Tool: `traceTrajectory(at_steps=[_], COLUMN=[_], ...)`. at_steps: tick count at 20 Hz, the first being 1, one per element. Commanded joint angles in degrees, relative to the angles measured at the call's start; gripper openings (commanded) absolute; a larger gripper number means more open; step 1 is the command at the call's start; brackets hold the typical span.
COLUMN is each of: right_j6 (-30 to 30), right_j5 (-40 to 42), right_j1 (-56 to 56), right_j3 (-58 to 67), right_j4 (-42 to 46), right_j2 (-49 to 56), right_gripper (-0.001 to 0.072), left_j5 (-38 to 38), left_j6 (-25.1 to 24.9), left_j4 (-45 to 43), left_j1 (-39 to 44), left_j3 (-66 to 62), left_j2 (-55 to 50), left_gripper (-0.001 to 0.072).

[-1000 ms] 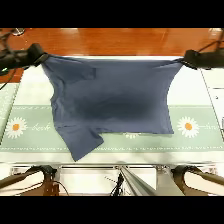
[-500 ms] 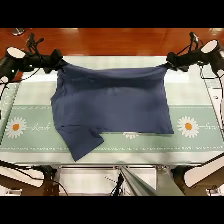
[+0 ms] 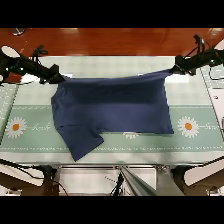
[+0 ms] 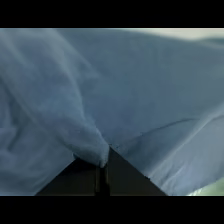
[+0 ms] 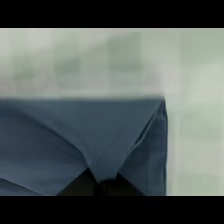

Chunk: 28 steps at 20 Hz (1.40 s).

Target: Fold the shirts.

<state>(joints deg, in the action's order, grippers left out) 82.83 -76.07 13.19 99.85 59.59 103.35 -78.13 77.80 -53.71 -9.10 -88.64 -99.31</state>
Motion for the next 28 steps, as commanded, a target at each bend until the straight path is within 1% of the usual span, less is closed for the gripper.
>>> traceTrajectory(at_steps=[1, 4, 5, 6, 7, 8, 10, 12, 14, 16, 18, 20, 23, 24, 26, 28], right_j6=[-1.03, -1.01, -0.98, -0.44, -0.72, -2.54, -2.23, -0.90, 0.39, 0.48, -1.53, -4.04, -8.41, -9.49, -10.05, -10.10], right_j5=[-4.13, -1.64, -1.20, -2.05, -3.96, -6.19, -8.59, -8.39, -5.38, 1.16, 7.91, 12.02, 13.33, 13.35, 13.27, 13.09], right_j1=[-0.63, -1.27, -1.29, -1.27, -1.16, -0.83, 0.31, 2.29, 5.22, 8.04, 8.94, 8.83, 8.72, 8.72, 8.72, 8.72], right_j3=[-4.09, -10.51, -11.82, -12.37, -12.15, -11.41, -9.92, -10.40, -15.19, -25.83, -39.23, -50.71, -61.66, -63.93, -66.03, -66.18], right_j4=[3.63, 4.39, 4.28, 3.48, 1.46, -0.46, 0.11, 4.17, 7.54, 6.38, 3.63, -1.84, -11.74, -14.16, -15.69, -15.74], right_j2=[-0.17, -0.17, -0.17, -0.20, -0.39, -0.76, -3.41, -8.33, -14.80, -23.02, -32.22, -40.06, -47.28, -48.72, -49.66, -49.66], right_gripper=[0.0019, 0.0019, 0.0022, 0.0127, 0.0515, 0.0621, 0.0621, 0.0621, 0.0620, 0.0620, 0.0620, 0.0620, 0.0620, 0.0620, 0.0620, 0.0620], left_j5=[-5.03, -5.14, -5.55, -6.86, -9.27, -11.17, -13.51, -12.81, -9.09, -4.00, -0.48, 1.29, 3.37, 4.11, 4.90, 5.09], left_j6=[-0.59, -0.59, -0.02, 0.94, 1.09, 0.83, 0.96, 0.72, -0.22, -0.24, -0.68, -1.44, -5.77, -7.04, -9.09, -10.56], left_j4=[-4.85, -4.83, -4.83, -4.85, -4.87, -5.33, -6.49, -7.02, -9.38, -11.74, -11.78, -10.08, -2.43, 0.09, 4.85, 5.29], left_j1=[0.44, 0.44, 0.57, 0.68, 0.70, 0.46, -0.66, -2.36, -5.09, -9.40, -15.34, -21.40, -27.45, -27.91, -27.15, -24.98], left_j3=[2.45, 5.31, 5.84, 6.01, 5.99, 5.97, 6.16, 8.76, 15.98, 26.34, 36.81, 45.46, 54.36, 56.15, 58.73, 60.28], left_j2=[-0.15, -0.15, -0.15, -0.15, -0.09, 0.15, 1.88, 6.43, 13.20, 20.65, 27.10, 31.78, 35.69, 36.28, 36.46, 36.15], left_gripper=[0.0029, 0.0031, 0.0126, 0.0505, 0.0711, 0.0711, 0.0711, 0.0711, 0.0711, 0.0711, 0.0710, 0.0709, 0.0710, 0.0709, 0.0710, 0.0709])
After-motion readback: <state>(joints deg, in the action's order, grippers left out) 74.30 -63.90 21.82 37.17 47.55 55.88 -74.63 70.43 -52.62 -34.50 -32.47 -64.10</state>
